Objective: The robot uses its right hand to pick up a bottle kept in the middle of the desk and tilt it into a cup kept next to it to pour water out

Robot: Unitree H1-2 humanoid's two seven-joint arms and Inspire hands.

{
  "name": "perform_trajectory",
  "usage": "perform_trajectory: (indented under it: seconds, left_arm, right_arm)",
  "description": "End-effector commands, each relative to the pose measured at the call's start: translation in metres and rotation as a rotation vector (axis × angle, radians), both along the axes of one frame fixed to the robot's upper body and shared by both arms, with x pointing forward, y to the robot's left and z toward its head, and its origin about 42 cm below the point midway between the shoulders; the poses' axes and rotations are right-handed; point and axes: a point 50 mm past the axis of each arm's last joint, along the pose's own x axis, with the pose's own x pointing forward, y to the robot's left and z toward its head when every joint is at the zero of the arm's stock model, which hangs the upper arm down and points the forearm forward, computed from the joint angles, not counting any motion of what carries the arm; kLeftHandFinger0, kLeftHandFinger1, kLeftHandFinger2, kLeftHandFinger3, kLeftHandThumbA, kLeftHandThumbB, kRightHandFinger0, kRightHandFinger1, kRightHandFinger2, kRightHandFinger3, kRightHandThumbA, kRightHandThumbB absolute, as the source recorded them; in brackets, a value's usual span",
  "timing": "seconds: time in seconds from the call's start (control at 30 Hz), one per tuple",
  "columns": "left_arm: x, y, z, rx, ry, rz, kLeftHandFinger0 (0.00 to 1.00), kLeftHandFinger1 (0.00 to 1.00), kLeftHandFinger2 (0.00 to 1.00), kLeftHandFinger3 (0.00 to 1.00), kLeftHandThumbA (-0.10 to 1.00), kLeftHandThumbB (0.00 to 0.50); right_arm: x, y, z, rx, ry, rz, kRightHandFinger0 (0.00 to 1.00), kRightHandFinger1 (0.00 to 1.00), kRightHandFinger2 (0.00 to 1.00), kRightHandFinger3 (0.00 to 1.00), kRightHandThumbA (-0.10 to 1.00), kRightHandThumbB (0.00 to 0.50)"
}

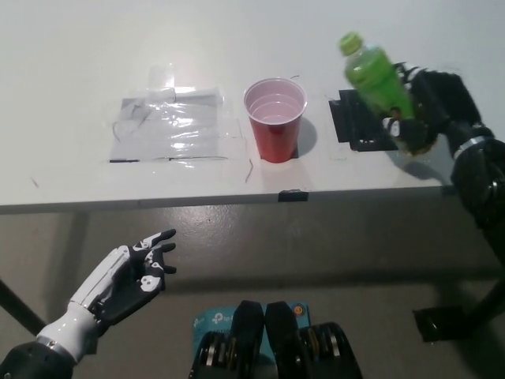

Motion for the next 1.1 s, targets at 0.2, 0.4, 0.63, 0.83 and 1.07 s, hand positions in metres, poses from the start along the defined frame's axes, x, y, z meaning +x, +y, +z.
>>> perform_trajectory:
  seconds: [0.2, 0.4, 0.63, 0.83, 1.07]
  left_arm:
    - [0.004, 0.004, 0.012, 0.022, -0.031, -0.019, 0.79, 0.94, 1.00, 1.00, 0.69, 0.109]
    - [0.003, 0.004, 0.013, 0.020, -0.027, -0.025, 0.83, 0.97, 1.00, 1.00, 0.68, 0.098]
    - [0.003, 0.005, 0.014, 0.020, -0.027, -0.023, 0.81, 0.97, 1.00, 1.00, 0.70, 0.127]
    - [0.004, 0.006, 0.016, 0.024, -0.026, -0.029, 0.84, 0.97, 1.00, 1.00, 0.67, 0.096]
    - [0.005, 0.008, 0.019, 0.035, -0.027, -0.027, 0.83, 0.97, 1.00, 1.00, 0.68, 0.109]
  right_arm:
    - [0.009, 0.041, 0.077, -0.141, -0.271, 0.168, 0.00, 0.00, 0.13, 0.40, -0.10, 0.152]
    - [0.010, 0.040, 0.080, -0.191, -0.287, 0.183, 0.00, 0.00, 0.13, 0.40, -0.07, 0.187]
    - [0.010, 0.034, 0.085, -0.236, -0.272, 0.187, 0.00, 0.00, 0.13, 0.40, -0.05, 0.120]
    - [0.010, 0.033, 0.090, -0.297, -0.297, 0.214, 0.00, 0.00, 0.12, 0.38, -0.06, 0.171]
    - [0.011, 0.032, 0.111, -0.424, -0.363, 0.221, 0.00, 0.00, 0.12, 0.38, -0.07, 0.156]
